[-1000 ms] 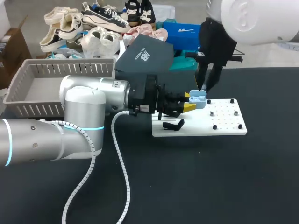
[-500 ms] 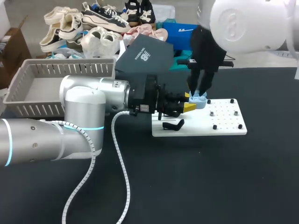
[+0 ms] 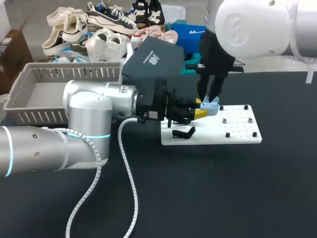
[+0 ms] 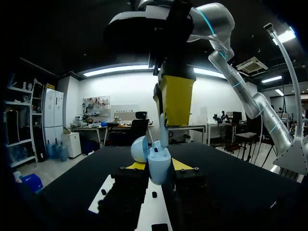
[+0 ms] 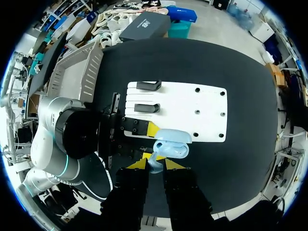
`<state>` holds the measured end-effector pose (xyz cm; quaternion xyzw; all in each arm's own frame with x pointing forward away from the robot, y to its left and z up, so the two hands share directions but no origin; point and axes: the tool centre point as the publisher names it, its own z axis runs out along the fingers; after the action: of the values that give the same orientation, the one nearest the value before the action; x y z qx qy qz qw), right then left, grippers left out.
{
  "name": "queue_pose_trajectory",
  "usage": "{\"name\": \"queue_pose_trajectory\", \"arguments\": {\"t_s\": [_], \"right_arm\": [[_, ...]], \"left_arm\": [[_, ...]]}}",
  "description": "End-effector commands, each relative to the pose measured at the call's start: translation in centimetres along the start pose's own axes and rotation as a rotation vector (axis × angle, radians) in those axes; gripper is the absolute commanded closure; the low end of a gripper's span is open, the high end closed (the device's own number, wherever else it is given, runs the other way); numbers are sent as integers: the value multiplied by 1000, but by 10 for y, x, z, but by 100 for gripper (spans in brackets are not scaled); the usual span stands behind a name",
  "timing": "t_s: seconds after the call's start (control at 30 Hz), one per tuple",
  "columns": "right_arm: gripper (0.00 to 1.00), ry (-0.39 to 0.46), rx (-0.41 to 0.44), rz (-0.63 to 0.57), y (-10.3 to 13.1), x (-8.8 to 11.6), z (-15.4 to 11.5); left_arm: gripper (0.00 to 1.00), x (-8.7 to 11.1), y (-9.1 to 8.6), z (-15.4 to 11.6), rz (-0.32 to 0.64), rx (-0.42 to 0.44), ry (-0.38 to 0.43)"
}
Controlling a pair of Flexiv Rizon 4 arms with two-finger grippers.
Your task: Pick up each earbud case from the left stands, insert the matching earbuds, close the lid, and place the case in the box.
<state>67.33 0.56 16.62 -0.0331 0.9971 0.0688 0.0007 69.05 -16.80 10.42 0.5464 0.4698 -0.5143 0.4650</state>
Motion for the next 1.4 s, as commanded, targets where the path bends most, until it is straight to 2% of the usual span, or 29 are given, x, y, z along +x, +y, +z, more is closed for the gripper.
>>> {"name": "queue_pose_trajectory", "arguments": {"t_s": [0.03,1.4], "right_arm": [[100,4,8,3,0,-5,1],[100,19,16,11,-6,-9,16]], "left_arm": [[100,0,0,1,1,-3,0],[100,0,0,1,1,-3,0]]}}
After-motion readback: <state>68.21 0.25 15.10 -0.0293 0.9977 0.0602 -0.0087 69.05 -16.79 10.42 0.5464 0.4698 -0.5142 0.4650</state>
